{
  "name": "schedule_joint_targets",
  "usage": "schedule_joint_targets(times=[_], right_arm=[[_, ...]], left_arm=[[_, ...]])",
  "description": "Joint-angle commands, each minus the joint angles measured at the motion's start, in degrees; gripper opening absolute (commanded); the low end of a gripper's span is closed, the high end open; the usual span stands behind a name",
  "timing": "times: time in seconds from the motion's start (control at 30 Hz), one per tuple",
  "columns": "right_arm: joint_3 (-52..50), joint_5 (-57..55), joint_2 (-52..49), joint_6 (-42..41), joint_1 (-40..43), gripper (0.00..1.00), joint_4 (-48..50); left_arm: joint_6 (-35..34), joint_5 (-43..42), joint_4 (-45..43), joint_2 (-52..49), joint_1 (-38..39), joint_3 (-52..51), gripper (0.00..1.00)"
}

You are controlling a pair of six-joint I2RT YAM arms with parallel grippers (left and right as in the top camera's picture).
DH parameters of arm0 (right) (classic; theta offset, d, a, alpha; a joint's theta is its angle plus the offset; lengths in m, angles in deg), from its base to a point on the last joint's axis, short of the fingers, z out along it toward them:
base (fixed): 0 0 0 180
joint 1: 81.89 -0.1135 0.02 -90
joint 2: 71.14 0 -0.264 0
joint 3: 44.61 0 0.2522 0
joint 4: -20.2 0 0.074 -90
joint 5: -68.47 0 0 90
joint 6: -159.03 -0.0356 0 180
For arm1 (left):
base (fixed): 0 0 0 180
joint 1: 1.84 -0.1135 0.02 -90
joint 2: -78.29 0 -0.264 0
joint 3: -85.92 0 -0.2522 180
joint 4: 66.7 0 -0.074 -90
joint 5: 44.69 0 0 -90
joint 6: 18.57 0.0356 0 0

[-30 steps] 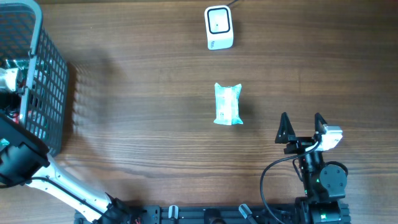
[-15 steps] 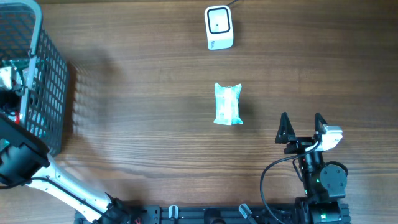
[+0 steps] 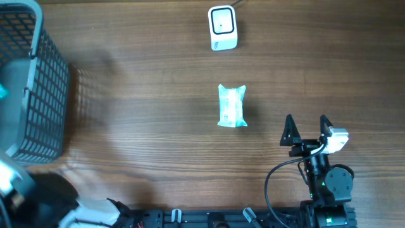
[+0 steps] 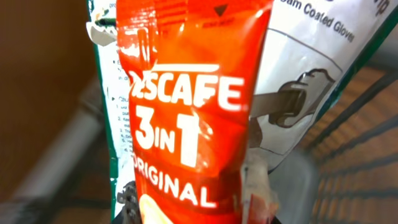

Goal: Scan the item barcode
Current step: 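Place the glove package with sachets beside the wipe pack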

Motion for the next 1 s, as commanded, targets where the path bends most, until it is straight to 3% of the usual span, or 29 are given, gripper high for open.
schedule_joint_targets(times=[0.0, 0.1, 0.2, 0.23, 0.37, 0.47, 0.7, 0.83, 0.97], right_arm=[[-0.1, -0.8, 0.1, -0.2, 0.1, 1.00, 0.3], [0.0, -0.8, 0.1, -0.2, 0.1, 1.00, 0.3], [0.0, -0.8, 0.1, -0.2, 0.1, 1.00, 0.3], [0.0, -0.8, 0.1, -0.2, 0.1, 1.00, 0.3], [0.0, -0.8, 0.1, -0.2, 0.1, 1.00, 0.3], [0.0, -0.8, 0.1, -0.2, 0.1, 1.00, 0.3], [-0.1, -0.8, 0.1, -0.2, 0.1, 1.00, 0.3], [-0.1, -0.8, 0.1, -0.2, 0.1, 1.00, 0.3], [-0.1, -0.8, 0.1, -0.2, 0.1, 1.00, 0.3]], left_arm=[[-7.5, -0.8, -3.8, 10.9, 3.5, 1.5, 0.08], [-12.5, -0.8, -2.7, 16.6, 8.9, 1.5, 0.12], [-18.3, -0.7, 5.2, 20.4, 17.6, 1.4, 0.09], [-23.0, -0.3, 10.5, 21.3, 23.4, 1.4, 0.08], [-32.4, -0.1, 22.4, 20.4, 35.6, 0.9, 0.04], [-36.4, 0.1, 26.3, 17.7, 45.1, -4.0, 0.04], [-51.8, 10.2, 19.4, 7.9, 62.3, -24.2, 0.04], [-53.2, 10.8, 8.9, 0.8, 68.8, -32.7, 0.04], [-52.9, 12.2, 2.2, -6.0, 73.6, -34.8, 0.04]])
